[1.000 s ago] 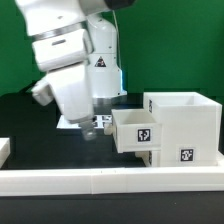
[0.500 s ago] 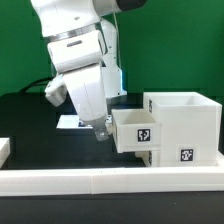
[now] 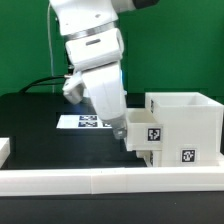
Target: Assemble drawer
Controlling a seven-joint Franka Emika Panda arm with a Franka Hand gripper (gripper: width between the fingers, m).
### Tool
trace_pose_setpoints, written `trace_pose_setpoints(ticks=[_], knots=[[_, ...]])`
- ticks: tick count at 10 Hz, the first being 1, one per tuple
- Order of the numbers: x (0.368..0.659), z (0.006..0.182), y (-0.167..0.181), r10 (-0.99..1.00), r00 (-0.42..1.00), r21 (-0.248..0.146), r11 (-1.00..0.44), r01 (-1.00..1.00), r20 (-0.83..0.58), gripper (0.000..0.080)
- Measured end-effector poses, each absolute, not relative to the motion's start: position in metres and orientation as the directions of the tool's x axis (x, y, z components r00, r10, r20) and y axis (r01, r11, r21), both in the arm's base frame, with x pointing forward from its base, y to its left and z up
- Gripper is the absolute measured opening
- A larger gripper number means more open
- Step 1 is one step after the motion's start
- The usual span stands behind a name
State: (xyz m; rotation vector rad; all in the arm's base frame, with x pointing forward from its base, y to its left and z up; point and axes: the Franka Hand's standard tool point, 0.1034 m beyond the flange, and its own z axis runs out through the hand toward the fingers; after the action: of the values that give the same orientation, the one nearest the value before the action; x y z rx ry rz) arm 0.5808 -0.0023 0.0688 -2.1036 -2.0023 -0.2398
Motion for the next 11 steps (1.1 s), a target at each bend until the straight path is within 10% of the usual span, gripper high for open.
trace_pose_setpoints(ticks=[11], knots=[[0.575,0.065,0.009,0.963,-0.024,-0.04,0.036,0.999,0.27,0.0649]])
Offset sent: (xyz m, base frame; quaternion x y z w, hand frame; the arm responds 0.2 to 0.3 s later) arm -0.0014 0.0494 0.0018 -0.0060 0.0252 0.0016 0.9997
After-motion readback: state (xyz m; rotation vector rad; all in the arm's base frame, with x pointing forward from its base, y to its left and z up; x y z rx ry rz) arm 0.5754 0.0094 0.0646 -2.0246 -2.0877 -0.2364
